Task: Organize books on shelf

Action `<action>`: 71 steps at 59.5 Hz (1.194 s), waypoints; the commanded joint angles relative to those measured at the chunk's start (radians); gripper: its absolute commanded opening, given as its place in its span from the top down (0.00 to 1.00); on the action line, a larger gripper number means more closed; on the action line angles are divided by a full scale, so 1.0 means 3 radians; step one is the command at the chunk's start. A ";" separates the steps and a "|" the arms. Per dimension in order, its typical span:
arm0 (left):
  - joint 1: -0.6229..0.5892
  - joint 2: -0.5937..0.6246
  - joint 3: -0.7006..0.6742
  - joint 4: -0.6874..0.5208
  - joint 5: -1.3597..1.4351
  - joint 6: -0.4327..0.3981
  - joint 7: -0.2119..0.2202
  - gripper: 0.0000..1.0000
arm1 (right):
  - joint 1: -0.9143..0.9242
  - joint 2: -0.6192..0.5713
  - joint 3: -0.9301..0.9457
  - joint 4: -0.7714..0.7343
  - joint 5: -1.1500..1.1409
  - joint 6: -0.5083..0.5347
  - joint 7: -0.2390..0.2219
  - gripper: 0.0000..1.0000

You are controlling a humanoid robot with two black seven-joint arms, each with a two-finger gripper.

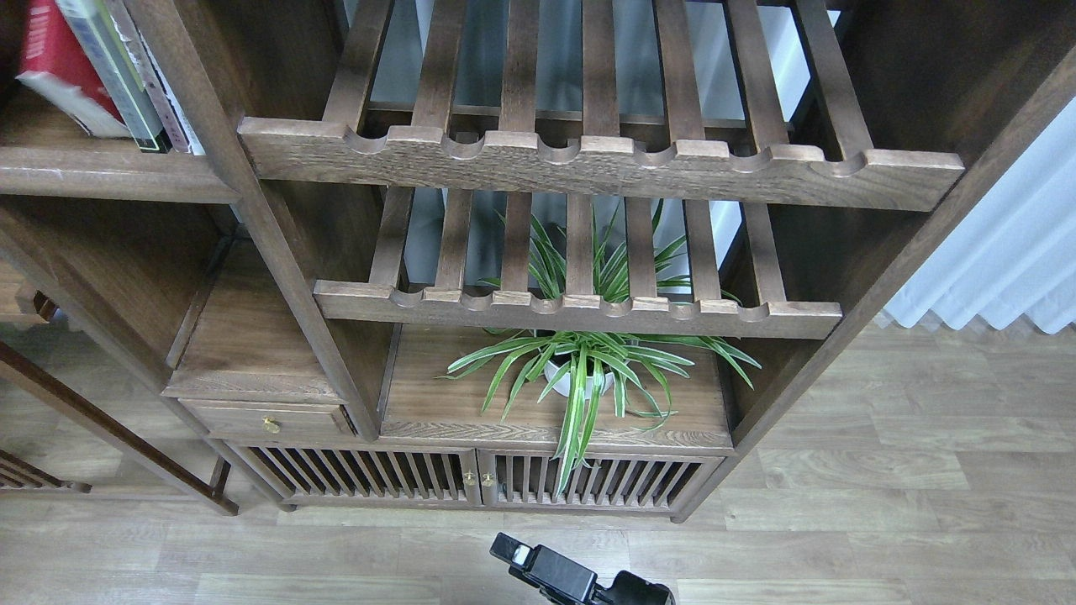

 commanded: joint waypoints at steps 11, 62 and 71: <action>0.0522 0.0195 -0.0345 -0.0348 -0.0459 -0.0001 -0.0002 0.55 | 0.0042 0.0000 0.0072 -0.0005 0.0005 0.0000 0.0010 0.01; 0.2982 -0.0479 -0.0678 -0.1790 -0.1221 -0.0001 0.0029 0.55 | 0.0467 0.0000 0.0272 0.0015 0.0143 0.0000 0.0296 0.01; 0.3166 -0.0638 -0.0668 -0.1851 -0.1175 -0.0001 0.0029 0.55 | 0.0467 0.0000 0.0272 0.0015 0.0148 0.0000 0.0296 0.01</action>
